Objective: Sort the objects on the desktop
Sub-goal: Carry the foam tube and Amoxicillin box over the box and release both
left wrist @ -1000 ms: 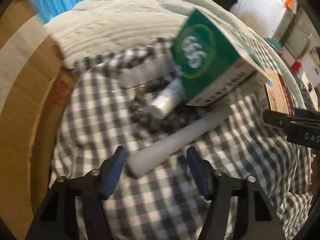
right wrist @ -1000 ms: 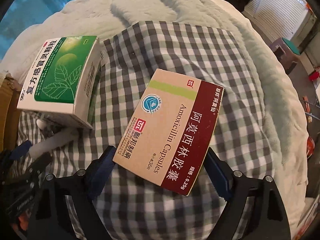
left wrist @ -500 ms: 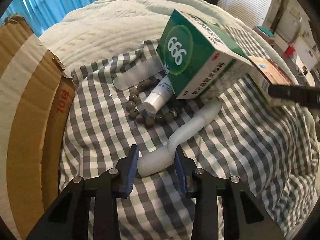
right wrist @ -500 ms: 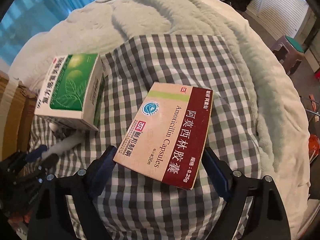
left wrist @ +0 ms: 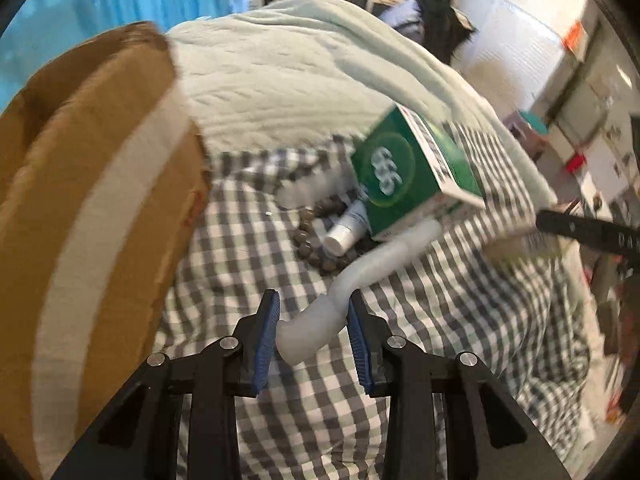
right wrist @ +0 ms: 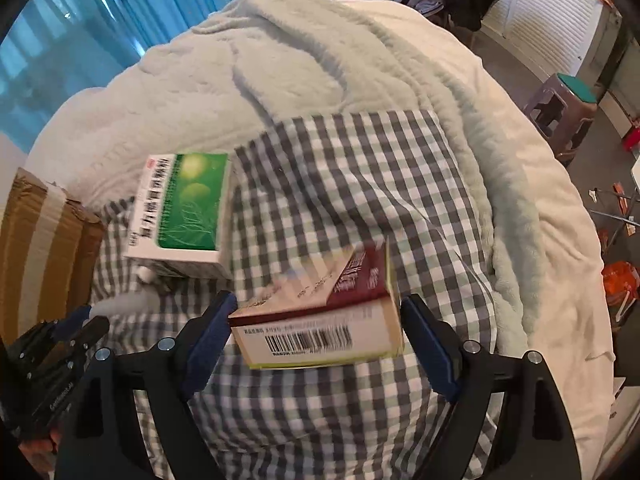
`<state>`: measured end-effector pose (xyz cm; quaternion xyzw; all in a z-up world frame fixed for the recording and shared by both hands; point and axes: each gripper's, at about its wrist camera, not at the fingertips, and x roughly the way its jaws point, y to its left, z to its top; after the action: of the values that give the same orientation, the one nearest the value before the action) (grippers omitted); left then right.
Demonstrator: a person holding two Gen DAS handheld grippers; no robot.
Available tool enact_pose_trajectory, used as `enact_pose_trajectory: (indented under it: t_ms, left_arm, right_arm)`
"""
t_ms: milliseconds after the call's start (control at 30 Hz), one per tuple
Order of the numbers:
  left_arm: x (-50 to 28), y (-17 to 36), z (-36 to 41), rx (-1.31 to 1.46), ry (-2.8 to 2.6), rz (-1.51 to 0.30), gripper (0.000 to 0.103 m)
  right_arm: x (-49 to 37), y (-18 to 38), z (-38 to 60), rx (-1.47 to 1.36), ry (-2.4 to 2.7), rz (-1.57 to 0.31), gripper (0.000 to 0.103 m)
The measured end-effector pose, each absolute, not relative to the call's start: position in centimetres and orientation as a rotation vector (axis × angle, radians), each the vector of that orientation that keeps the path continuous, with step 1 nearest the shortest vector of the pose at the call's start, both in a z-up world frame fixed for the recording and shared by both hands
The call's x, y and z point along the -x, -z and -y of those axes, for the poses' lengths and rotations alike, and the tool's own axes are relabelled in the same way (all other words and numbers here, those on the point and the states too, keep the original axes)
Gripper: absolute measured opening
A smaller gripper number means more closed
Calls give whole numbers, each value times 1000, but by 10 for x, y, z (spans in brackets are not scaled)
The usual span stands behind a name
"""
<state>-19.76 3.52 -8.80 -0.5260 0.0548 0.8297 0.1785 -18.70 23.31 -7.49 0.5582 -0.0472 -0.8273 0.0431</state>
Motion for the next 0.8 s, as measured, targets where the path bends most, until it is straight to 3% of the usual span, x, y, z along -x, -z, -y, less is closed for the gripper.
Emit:
enact_pose_trajectory:
  t_ms: [233, 633, 800]
  left_arm:
    - [210, 50, -4, 1460, -2387, 131, 34]
    - [213, -16, 37, 1304, -2476, 275, 34]
    - [210, -36, 87, 1248, -2552, 434, 34]
  right_arm:
    - [180, 39, -204, -1636, 2537, 115, 83]
    - [173, -51, -128, -1380, 2523, 116, 82]
    - [167, -71, -76, -1292, 2460, 107, 82]
